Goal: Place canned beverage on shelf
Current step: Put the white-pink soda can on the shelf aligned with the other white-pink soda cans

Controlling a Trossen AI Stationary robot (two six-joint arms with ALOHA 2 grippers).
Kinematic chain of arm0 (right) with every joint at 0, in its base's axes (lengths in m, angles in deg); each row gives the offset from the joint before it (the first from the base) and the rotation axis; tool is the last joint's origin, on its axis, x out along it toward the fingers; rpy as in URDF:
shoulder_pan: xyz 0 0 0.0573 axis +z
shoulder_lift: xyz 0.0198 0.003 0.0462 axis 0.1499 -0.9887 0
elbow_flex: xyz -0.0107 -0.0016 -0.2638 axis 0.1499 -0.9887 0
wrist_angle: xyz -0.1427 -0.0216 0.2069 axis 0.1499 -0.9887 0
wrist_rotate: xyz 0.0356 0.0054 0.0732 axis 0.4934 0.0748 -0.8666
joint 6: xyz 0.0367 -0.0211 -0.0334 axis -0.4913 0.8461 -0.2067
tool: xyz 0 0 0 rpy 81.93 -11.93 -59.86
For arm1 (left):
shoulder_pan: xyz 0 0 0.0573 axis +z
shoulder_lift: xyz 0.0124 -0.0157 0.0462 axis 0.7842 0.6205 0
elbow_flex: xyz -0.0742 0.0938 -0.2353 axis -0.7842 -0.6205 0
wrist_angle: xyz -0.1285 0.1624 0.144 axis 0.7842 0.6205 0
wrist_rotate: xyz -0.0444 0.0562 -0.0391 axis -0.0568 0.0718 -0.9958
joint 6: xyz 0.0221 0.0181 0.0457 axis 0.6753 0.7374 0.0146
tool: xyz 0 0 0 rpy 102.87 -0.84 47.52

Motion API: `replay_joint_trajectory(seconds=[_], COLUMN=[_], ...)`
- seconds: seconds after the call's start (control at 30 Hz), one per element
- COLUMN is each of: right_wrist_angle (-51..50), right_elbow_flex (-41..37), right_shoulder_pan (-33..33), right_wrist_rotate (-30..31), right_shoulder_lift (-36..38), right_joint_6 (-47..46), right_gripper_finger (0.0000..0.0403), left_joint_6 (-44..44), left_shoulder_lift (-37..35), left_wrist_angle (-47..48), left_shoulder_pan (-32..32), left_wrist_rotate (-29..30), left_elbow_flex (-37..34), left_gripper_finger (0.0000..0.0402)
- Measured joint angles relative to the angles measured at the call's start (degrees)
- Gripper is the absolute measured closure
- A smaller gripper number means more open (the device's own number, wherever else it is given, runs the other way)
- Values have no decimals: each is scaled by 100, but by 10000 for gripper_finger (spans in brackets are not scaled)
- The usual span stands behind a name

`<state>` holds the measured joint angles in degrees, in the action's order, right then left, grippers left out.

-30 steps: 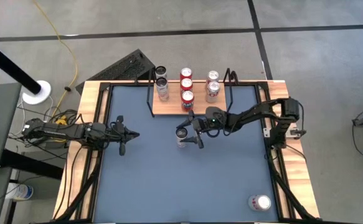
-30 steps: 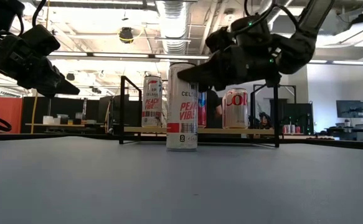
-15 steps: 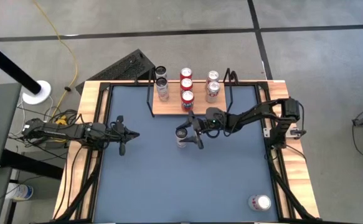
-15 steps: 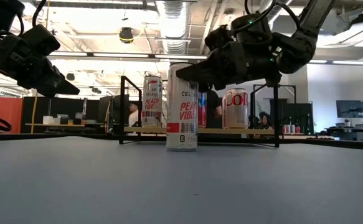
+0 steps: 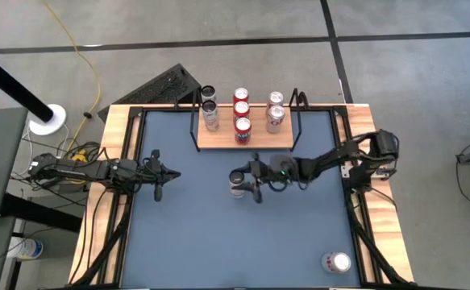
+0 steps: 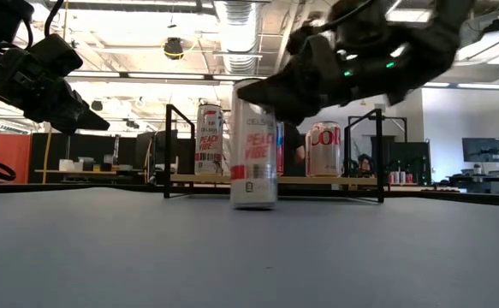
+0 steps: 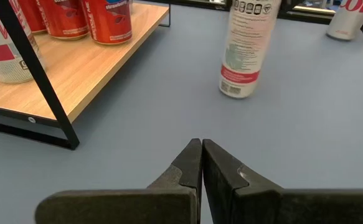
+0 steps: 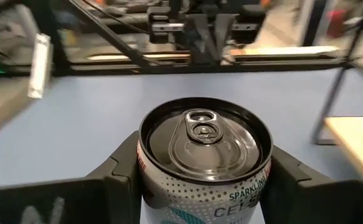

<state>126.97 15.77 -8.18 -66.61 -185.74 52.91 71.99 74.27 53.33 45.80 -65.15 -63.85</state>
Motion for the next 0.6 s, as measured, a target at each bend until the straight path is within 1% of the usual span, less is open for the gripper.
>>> replay_joint_trajectory(seconds=[0.07,0.13,0.27,0.33,0.43,0.53,0.6], right_wrist_angle=[104,296,641,723,715,728,732], right_elbow_flex=[-220,-468,-792,-861,-865,-865,-865], right_shoulder_pan=[299,592,1107,1221,1155,1017,938], right_wrist_rotate=[852,1509,2689,3093,3075,2672,2571], right_shoulder_lift=[194,340,437,428,428,431,431], right_joint_6=[211,318,302,308,305,283,292], right_gripper_finger=[200,197,190,189,189,186,180], left_joint_6=[1,0,1,1,0,0,1], left_shoulder_lift=[0,2,2,2,2,2,2], left_wrist_angle=[4,0,2,1,2,2,2], left_shoulder_pan=[0,0,0,0,0,0,0], left_wrist_rotate=[0,-1,2,0,-2,-1,0], left_elbow_flex=[0,0,0,0,0,0,0], left_gripper_finger=[401,401,402,402,401,401,401])
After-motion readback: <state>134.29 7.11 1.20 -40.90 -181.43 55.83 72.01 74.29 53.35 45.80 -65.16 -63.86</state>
